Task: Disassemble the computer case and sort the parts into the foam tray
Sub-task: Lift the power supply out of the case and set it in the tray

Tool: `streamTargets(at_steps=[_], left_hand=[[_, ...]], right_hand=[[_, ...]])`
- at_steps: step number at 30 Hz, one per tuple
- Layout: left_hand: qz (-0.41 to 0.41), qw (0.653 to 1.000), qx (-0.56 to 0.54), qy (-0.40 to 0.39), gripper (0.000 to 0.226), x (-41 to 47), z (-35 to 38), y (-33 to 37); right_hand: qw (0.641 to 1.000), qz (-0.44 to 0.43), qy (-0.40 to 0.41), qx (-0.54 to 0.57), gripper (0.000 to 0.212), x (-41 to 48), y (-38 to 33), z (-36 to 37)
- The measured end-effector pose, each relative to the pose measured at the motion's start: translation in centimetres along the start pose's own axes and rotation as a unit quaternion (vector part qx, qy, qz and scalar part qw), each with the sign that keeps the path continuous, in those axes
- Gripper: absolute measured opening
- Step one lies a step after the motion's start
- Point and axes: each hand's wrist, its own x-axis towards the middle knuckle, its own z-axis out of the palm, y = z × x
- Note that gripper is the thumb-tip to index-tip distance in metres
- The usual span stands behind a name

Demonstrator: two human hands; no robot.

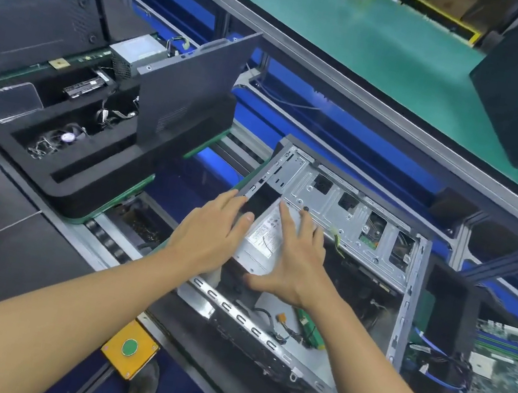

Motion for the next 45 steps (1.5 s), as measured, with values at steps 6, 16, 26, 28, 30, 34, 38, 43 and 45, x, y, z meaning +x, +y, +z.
streamTargets(at_steps=[6,16,26,28,30,34,38,43,45], left_hand=[[0.126,0.966,0.224,-0.032,0.067,-1.5,0.5,3.0],[0.023,0.958,0.088,-0.271,0.136,-1.2,0.8,5.7],[0.014,0.982,0.063,-0.175,0.068,-0.7,-2.0,6.8],[0.006,0.986,0.054,-0.159,0.06,-0.5,-3.6,7.6],[-0.002,0.988,0.029,-0.154,0.057,-0.5,-5.3,8.7],[0.002,0.992,0.016,-0.126,0.06,-1.1,-8.0,11.5],[0.051,0.995,0.071,-0.054,0.079,-3.3,-7.6,13.9],[0.119,0.962,0.24,0.058,0.093,-4.8,-6.2,16.3],[0.133,0.965,0.221,0.043,0.093,-5.2,-5.7,16.6]], right_hand=[[0.998,0.045,0.036,-0.008,0.135,-1.7,1.5,1.1],[0.964,-0.081,-0.015,-0.253,0.133,-2.1,3.7,-3.1],[0.994,-0.009,0.096,-0.055,0.105,-2.3,2.5,-2.9],[0.975,0.122,0.145,0.113,0.085,-3.7,2.3,-3.3],[0.929,0.206,0.131,0.277,0.061,-4.6,1.9,-4.1],[0.805,0.242,0.03,0.541,0.073,-5.4,-0.4,-6.3],[0.711,0.21,0.067,0.668,0.084,-5.9,-3.0,-8.8],[0.708,0.228,0.146,0.652,0.06,-7.4,-2.9,-9.9],[0.716,0.24,0.151,0.637,0.066,-8.3,-2.8,-10.0]])
